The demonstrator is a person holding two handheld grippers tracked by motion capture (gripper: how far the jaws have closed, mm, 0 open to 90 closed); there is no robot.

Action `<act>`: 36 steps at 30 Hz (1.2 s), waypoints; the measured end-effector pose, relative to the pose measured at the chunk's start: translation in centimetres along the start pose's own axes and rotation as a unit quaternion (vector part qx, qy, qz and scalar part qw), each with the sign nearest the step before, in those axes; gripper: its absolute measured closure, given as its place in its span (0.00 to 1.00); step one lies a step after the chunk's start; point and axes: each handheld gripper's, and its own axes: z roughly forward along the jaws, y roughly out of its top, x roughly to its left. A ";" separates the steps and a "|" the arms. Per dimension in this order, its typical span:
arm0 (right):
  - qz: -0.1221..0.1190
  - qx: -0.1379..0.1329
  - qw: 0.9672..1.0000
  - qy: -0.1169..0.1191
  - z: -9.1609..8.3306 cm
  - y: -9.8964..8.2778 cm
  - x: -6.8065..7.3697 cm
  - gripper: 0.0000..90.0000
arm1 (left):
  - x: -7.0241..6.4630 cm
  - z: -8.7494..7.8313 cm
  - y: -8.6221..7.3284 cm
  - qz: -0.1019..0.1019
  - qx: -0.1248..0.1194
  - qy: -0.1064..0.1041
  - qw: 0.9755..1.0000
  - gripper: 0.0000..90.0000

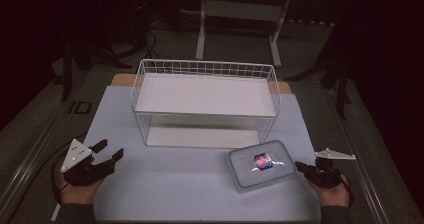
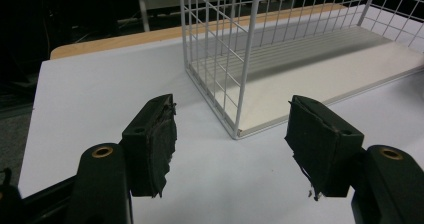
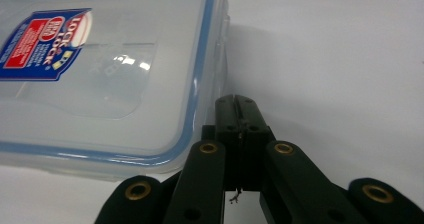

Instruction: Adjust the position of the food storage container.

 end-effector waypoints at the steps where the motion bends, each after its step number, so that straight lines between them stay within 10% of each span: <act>1: -0.003 0.000 1.000 0.004 0.1 0.1 0.3 1.00 | 0.0 0.0 0.0 0.000 0.000 -0.001 1.000 0.40; 26: -0.048 0.012 0.992 0.112 1.2 0.3 7.7 0.99 | -0.3 0.4 0.1 0.006 0.003 -0.008 1.000 0.40; 36: -0.050 -0.001 0.997 0.064 1.9 1.0 7.6 0.99 | -0.6 0.6 0.2 0.009 0.004 -0.011 1.000 0.40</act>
